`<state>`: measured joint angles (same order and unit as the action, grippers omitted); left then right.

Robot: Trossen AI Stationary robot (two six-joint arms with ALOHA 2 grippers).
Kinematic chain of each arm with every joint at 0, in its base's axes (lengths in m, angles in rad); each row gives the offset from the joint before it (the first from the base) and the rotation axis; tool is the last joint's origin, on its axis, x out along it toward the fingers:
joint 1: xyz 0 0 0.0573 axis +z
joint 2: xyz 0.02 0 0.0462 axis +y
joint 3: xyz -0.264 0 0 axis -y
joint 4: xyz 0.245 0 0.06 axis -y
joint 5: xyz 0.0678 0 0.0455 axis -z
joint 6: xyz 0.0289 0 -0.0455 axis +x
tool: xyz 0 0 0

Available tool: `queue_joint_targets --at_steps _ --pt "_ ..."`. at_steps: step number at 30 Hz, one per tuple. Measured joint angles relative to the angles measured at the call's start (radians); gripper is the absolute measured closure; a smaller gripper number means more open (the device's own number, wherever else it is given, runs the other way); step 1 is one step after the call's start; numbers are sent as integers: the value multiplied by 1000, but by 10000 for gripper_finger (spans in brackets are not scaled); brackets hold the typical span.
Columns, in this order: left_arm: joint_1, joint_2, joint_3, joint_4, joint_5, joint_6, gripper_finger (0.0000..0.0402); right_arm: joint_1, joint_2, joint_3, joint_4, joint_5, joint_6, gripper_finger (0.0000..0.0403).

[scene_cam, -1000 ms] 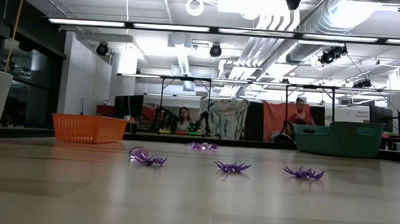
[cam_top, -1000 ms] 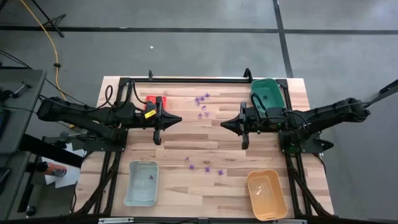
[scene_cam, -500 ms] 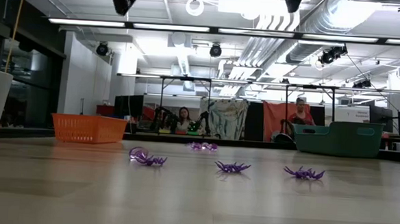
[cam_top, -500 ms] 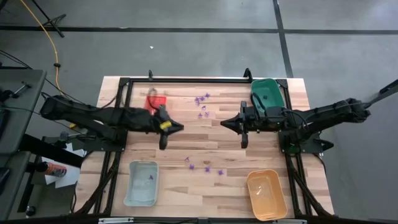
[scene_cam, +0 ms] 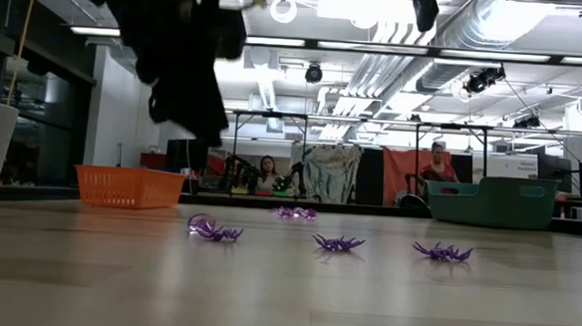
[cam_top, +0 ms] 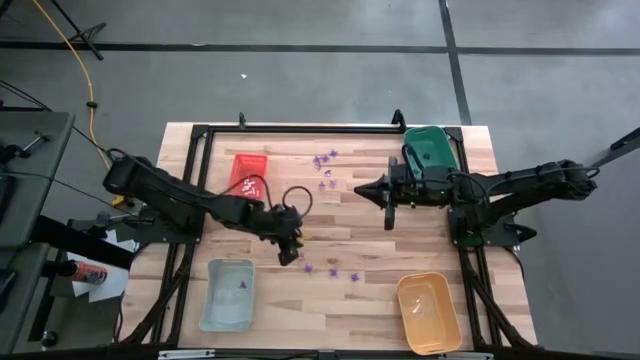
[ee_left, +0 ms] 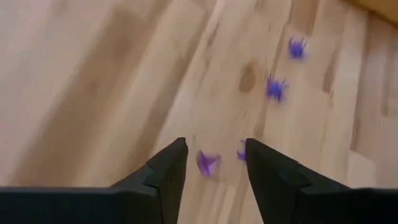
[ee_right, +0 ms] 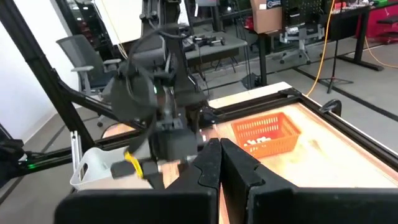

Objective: Sort Halloween decoration
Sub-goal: Put the violet hat toy into the gray bin

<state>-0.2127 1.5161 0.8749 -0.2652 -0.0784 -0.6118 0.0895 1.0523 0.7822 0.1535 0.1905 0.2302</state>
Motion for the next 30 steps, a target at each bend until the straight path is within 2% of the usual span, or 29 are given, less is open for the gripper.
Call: queue_joint_targets --at_steps 3,15,19,25,30 --pt "0 59 0 19 46 -57 245 0 0 0 -9 0 0 403" --pt "-12 142 1 58 28 -137 245 0 0 0 -58 0 35 403" --pt "-27 149 1 78 12 -127 245 0 0 0 -64 0 34 403" --pt "-62 157 1 114 -58 -14 245 0 0 0 -66 0 32 403" --pt "-67 169 1 117 -89 -14 245 0 0 0 -68 0 34 403"
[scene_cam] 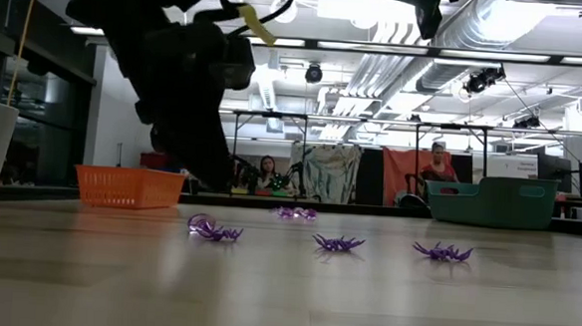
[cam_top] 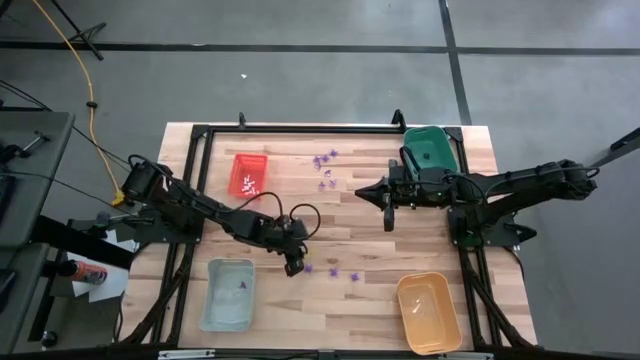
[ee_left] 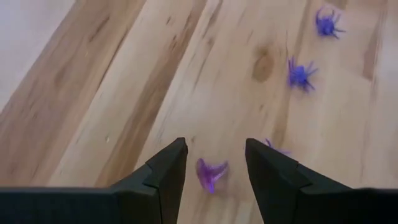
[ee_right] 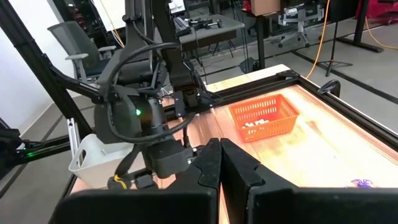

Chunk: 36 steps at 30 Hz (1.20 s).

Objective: Sort Halloween decoration
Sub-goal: Put the violet hat toy into the gray bin

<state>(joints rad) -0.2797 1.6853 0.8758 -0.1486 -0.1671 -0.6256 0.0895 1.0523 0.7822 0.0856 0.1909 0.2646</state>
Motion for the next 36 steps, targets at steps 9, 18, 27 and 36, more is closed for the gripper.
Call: queue_joint_targets --at_steps 9,18,27,36 --pt "-35 58 -1 19 -49 14 245 0 0 0 -11 0 5 402" --pt "-51 57 -1 10 -87 27 245 0 0 0 -45 0 8 402" --pt "-53 83 -14 12 -84 26 261 0 0 0 -55 0 5 402" --pt "-64 101 -12 32 -102 28 293 0 0 0 -75 0 5 402"
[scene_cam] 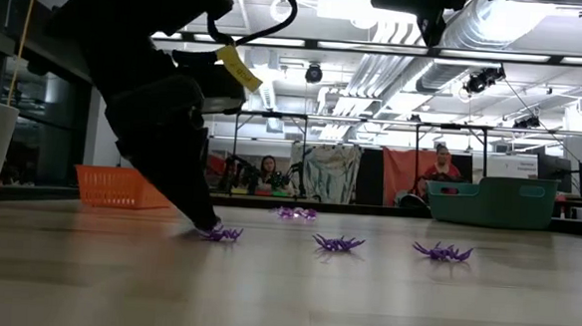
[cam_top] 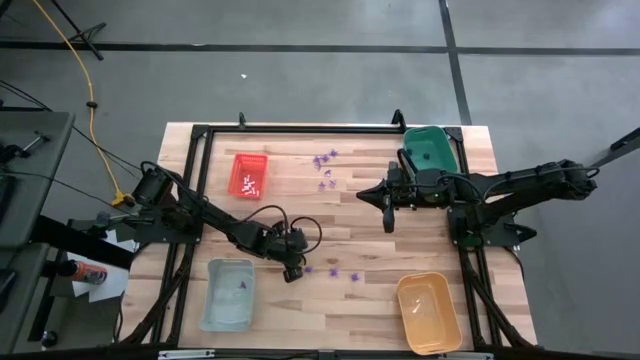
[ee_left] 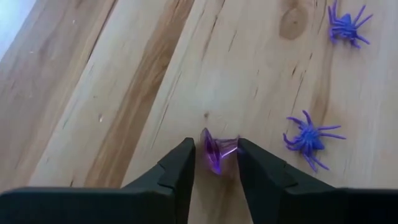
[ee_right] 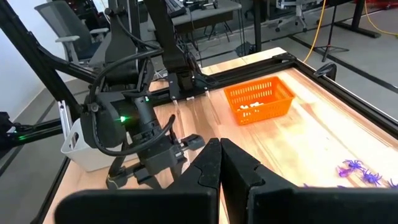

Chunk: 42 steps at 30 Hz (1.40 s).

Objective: Sort Halloween decoration
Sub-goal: Put the violet hat toy into the gray bin

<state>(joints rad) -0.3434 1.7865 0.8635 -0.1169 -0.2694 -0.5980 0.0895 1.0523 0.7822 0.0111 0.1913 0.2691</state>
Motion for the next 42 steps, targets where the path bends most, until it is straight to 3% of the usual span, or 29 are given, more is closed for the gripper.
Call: queue_joint_targets --at_steps 10,19,26,34,42 --pt "1 -5 1 13 9 7 393 0 0 0 -9 0 2 402" --pt "30 -109 -1 -39 23 75 401 0 0 0 -15 0 0 402" --pt "78 -314 -1 -56 -63 187 401 0 0 0 -14 0 0 402" --pt "88 -646 0 -10 -247 343 401 0 0 0 -7 0 3 402" --pt "88 -879 0 91 -260 498 401 6 0 0 113 -9 9 402"
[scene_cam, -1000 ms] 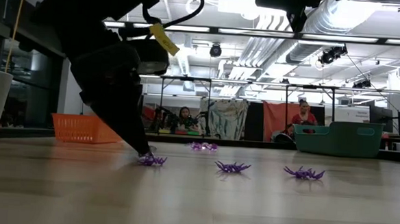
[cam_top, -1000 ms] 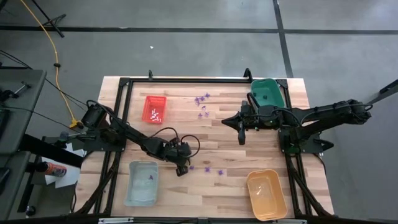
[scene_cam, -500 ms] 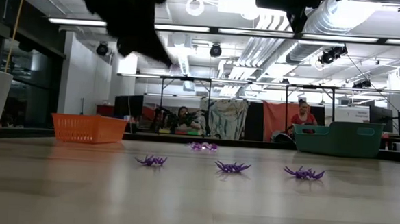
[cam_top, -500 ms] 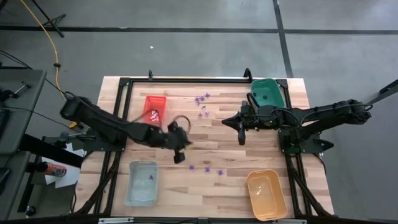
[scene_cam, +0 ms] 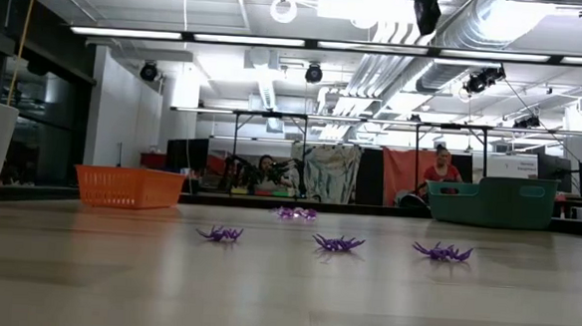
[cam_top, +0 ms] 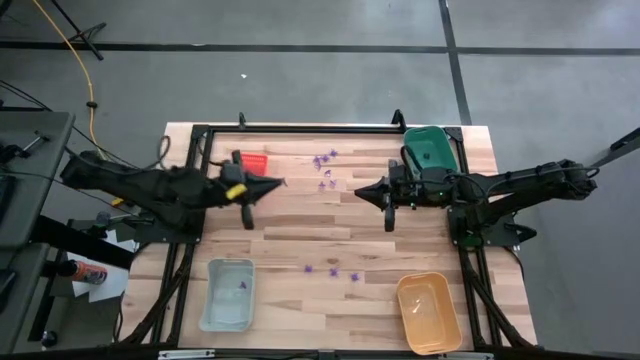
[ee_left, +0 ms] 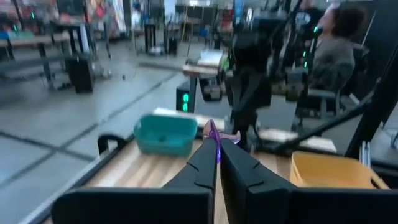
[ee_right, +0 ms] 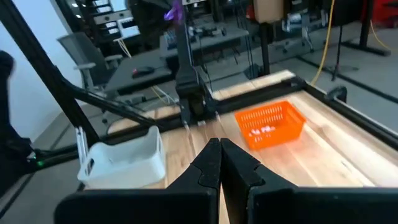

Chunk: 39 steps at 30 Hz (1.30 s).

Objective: Sort Halloween decoration
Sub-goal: Put the violet hat toy into the gray bin

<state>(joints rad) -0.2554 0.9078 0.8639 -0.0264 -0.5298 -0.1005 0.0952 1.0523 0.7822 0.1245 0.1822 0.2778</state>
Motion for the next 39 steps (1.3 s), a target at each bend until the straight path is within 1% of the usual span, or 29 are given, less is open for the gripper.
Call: queue_joint_targets --at_steps 6,18,20,23,26,29,31,34,39 --pt "1 -61 0 -1 1 51 401 0 0 0 14 0 -17 402" --pt "1 -56 0 -4 4 51 401 -1 0 0 13 -2 -17 402" --pt "-4 -59 0 -38 29 30 401 -1 0 0 11 -2 -17 402" --pt "-27 -86 0 -149 132 -80 401 -1 0 0 7 -2 -17 402" --pt "-73 -108 1 -306 283 -263 401 -1 0 0 6 -2 -17 402" --pt "-149 -107 0 -476 379 -452 401 -2 0 0 -2 -2 -17 402" --pt "-218 -92 0 -582 405 -579 401 -6 0 0 -9 -2 -17 402" --pt "-336 -50 -1 -698 409 -734 401 -11 0 0 -18 -2 -17 402" --pt "-539 60 -1 -773 409 -925 401 -11 0 0 -26 -2 -17 402"
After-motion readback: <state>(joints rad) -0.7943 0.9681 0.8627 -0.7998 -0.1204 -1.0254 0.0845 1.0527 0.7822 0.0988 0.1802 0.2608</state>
